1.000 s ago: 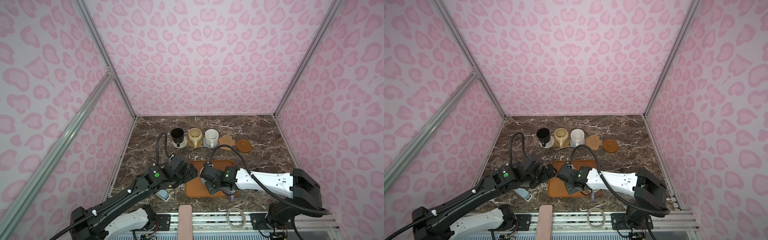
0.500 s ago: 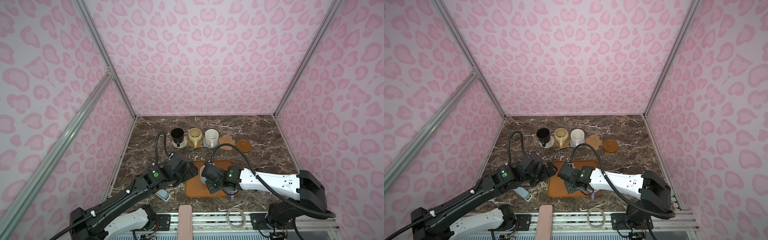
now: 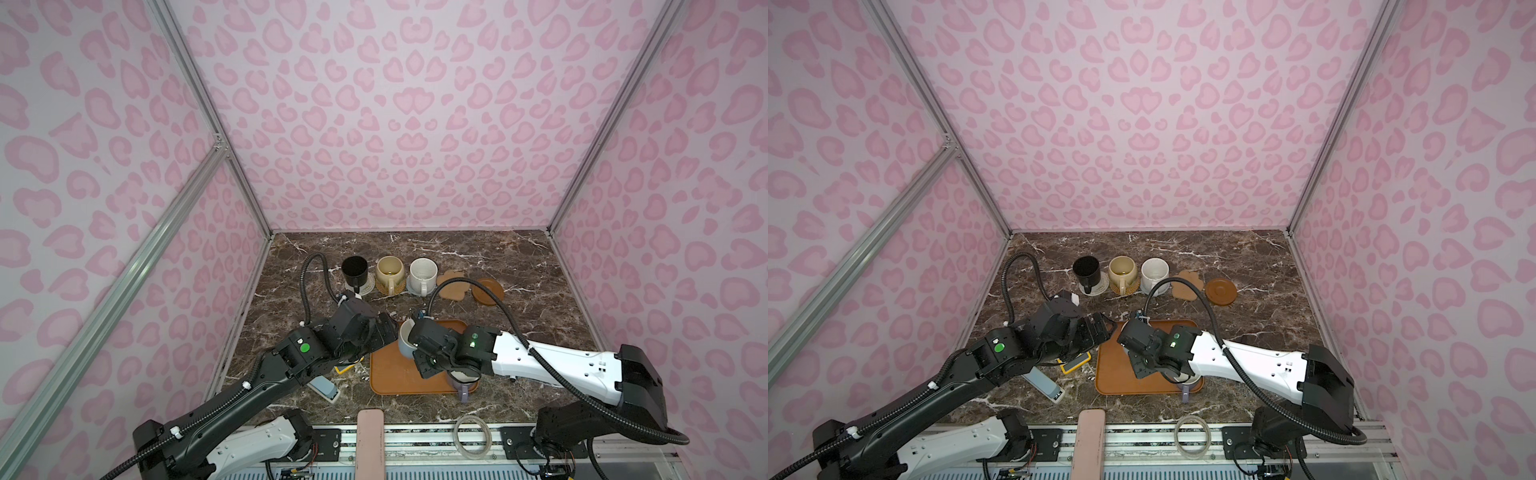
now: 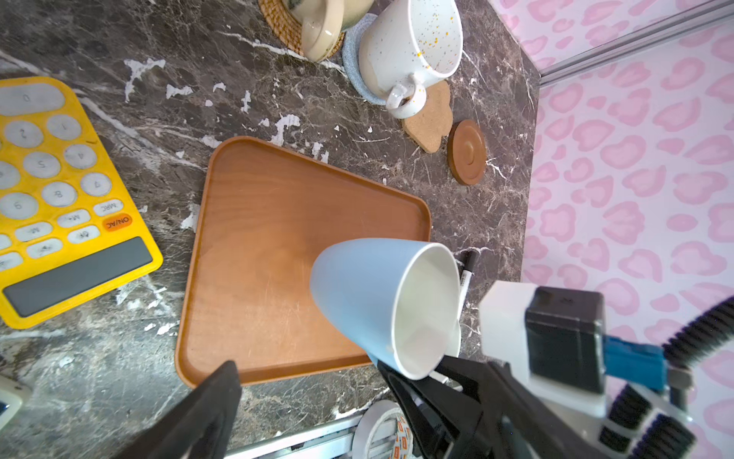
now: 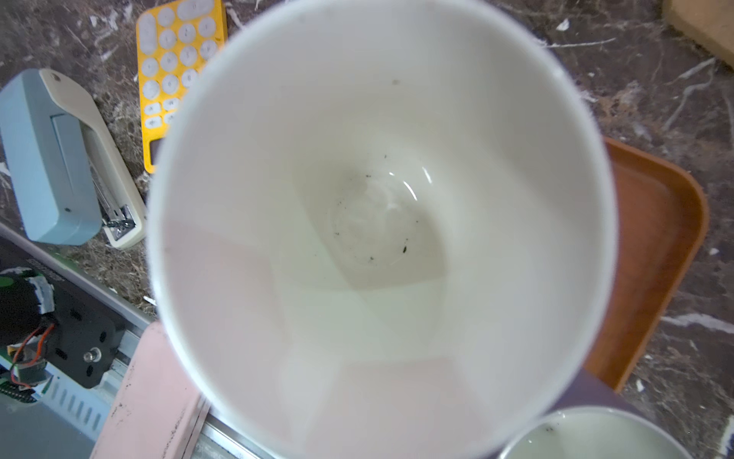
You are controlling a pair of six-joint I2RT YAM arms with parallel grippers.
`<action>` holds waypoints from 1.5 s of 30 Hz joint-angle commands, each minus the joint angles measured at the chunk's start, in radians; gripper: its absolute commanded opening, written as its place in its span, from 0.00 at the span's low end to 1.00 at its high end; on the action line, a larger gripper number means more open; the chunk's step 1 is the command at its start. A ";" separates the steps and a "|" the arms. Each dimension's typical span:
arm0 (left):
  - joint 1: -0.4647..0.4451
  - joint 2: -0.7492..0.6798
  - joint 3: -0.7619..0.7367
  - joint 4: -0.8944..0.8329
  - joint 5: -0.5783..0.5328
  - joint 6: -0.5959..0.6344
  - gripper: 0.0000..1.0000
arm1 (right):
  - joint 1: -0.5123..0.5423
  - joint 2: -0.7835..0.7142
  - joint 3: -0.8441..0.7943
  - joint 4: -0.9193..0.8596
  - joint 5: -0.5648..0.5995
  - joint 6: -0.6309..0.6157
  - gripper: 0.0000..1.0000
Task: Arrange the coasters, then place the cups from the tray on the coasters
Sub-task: 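Carry the light-blue mug with the right gripper toward the cork paw coaster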
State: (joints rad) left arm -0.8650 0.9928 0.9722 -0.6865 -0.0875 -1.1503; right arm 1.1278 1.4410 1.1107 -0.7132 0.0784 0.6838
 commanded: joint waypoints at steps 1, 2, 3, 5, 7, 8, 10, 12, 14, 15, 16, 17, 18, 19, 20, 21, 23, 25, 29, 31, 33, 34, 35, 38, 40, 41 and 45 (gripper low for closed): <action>-0.001 0.005 0.031 0.018 -0.033 0.026 0.96 | -0.016 -0.021 0.009 -0.009 0.037 -0.019 0.00; 0.000 0.008 0.037 0.018 -0.036 0.029 0.97 | -0.021 -0.029 0.008 -0.013 0.037 -0.021 0.00; 0.000 0.013 0.045 0.018 -0.038 0.036 0.97 | -0.031 -0.036 0.009 -0.018 0.039 -0.023 0.00; 0.001 0.028 0.059 0.022 -0.038 0.044 0.97 | -0.051 -0.050 0.007 -0.032 0.039 -0.027 0.00; 0.001 0.039 0.071 0.028 -0.037 0.052 0.97 | -0.074 -0.064 0.007 -0.049 0.039 -0.037 0.00; -0.001 0.045 0.077 0.034 -0.036 0.056 0.97 | -0.085 -0.073 0.006 -0.055 0.039 -0.043 0.00; 0.000 0.052 0.086 0.048 -0.031 0.065 0.97 | -0.107 -0.091 0.001 -0.064 0.041 -0.052 0.00; 0.001 0.061 0.092 0.071 -0.020 0.077 0.97 | -0.135 -0.107 -0.001 -0.077 0.040 -0.062 0.00; 0.001 0.075 0.100 0.105 -0.002 0.094 0.97 | -0.165 -0.123 -0.003 -0.092 0.040 -0.077 0.00; 0.001 0.083 0.109 0.114 0.005 0.103 0.97 | -0.180 -0.129 -0.005 -0.095 0.039 -0.084 0.00; 0.001 0.096 0.123 0.121 0.008 0.112 0.97 | -0.200 -0.138 -0.006 -0.101 0.039 -0.094 0.00; 0.001 0.108 0.142 0.121 0.009 0.125 0.97 | -0.218 -0.145 -0.006 -0.103 0.038 -0.102 0.00; 0.001 0.121 0.158 0.121 0.007 0.135 0.97 | -0.235 -0.150 -0.006 -0.102 0.040 -0.109 0.00; 0.001 0.135 0.181 0.118 0.002 0.146 0.97 | -0.253 -0.157 -0.005 -0.103 0.040 -0.115 0.00; 0.002 0.151 0.201 0.118 -0.001 0.157 0.97 | -0.272 -0.163 -0.002 -0.104 0.037 -0.124 0.00; 0.004 0.163 0.218 0.117 -0.003 0.163 0.97 | -0.287 -0.166 0.003 -0.107 0.038 -0.130 0.00; 0.014 0.196 0.257 0.107 -0.003 0.165 0.97 | -0.327 -0.165 0.016 -0.120 0.040 -0.136 0.00; 0.022 0.237 0.301 0.080 -0.005 0.162 0.98 | -0.367 -0.158 0.029 -0.131 0.034 -0.141 0.00; 0.022 0.321 0.367 0.070 0.017 0.185 0.98 | -0.443 -0.130 0.048 -0.137 0.026 -0.146 0.00; 0.025 0.355 0.401 0.089 0.041 0.193 0.98 | -0.478 -0.107 0.062 -0.138 0.024 -0.150 0.00; 0.034 0.381 0.414 0.100 0.056 0.202 0.98 | -0.506 -0.082 0.074 -0.133 0.022 -0.154 0.00; 0.041 0.393 0.423 0.098 0.064 0.206 0.98 | -0.523 -0.067 0.081 -0.132 0.019 -0.150 0.00; 0.049 0.405 0.431 0.099 0.074 0.210 0.98 | -0.537 -0.052 0.088 -0.131 0.010 -0.154 0.00; 0.071 0.455 0.467 0.096 0.115 0.227 0.98 | -0.584 -0.004 0.117 -0.123 -0.021 -0.162 0.00; 0.078 0.493 0.499 0.089 0.131 0.240 0.98 | -0.611 0.029 0.134 -0.107 -0.024 -0.166 0.00; 0.082 0.508 0.510 0.089 0.132 0.243 0.98 | -0.620 0.045 0.142 -0.102 -0.025 -0.163 0.00; 0.094 0.569 0.540 0.114 0.153 0.240 0.98 | -0.655 0.121 0.189 -0.086 -0.033 -0.145 0.00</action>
State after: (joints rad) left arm -0.7792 1.5356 1.4868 -0.6041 0.0353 -0.9203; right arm 0.4824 1.5318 1.2766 -0.8555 0.0471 0.5312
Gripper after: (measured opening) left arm 0.981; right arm 0.139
